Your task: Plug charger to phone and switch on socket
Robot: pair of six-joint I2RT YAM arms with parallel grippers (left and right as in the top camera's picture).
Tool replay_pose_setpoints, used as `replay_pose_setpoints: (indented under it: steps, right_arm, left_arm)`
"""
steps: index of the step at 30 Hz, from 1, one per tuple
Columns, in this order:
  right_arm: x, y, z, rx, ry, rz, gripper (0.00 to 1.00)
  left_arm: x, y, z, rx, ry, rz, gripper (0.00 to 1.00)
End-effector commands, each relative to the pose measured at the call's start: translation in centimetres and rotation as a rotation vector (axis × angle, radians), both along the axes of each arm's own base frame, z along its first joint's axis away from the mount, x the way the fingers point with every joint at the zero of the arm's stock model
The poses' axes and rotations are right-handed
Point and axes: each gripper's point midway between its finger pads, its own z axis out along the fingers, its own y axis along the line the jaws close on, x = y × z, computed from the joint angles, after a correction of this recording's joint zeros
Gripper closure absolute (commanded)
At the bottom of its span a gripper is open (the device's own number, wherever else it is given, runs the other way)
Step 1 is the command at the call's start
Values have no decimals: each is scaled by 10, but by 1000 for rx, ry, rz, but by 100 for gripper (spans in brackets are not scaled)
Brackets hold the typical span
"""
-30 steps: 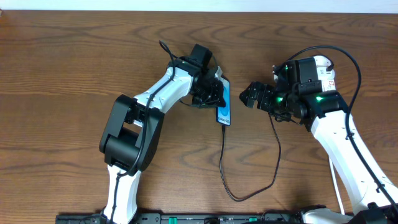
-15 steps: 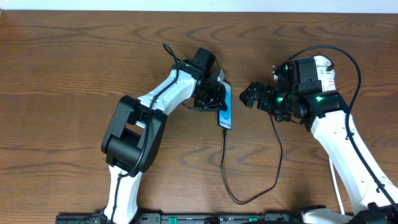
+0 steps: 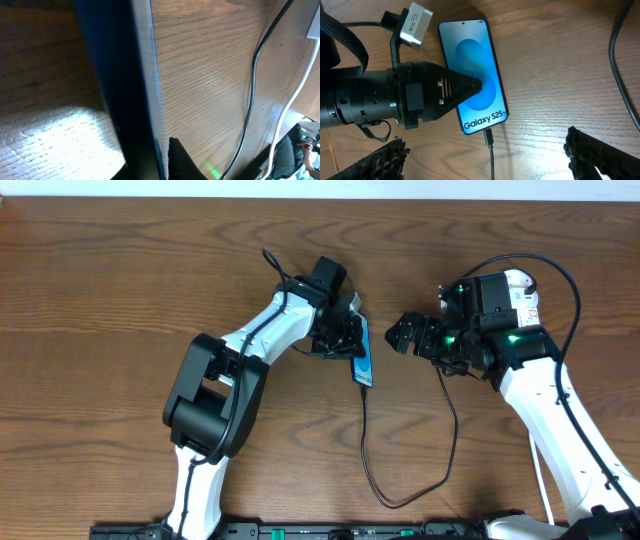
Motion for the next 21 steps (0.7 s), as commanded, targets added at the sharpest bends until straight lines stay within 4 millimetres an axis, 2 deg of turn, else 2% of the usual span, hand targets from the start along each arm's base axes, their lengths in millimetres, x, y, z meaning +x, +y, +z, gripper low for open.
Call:
replay_pose_setpoints:
  steps: [1, 8, 9, 12, 13, 21]
  right_arm:
    - [1, -2, 5, -7, -20, 6, 1]
    - [1, -2, 5, -7, -20, 6, 1]
    - [1, -2, 5, -7, -20, 6, 1]
    - [1, -2, 5, -7, -20, 6, 1]
    - [1, -2, 5, -7, -20, 6, 1]
    - [1, -1, 5, -7, -21, 6, 1]
  left_arm:
    - [-2, -1, -4, 2, 4, -9, 88]
    - [-1, 0, -5, 12, 0, -7, 87]
    - [-1, 1, -5, 16, 0, -6, 83]
    - [-1, 1, -5, 16, 0, -6, 83]
    - [-1, 1, -5, 15, -2, -8, 77]
    - [1, 4, -8, 38, -14, -3, 72]
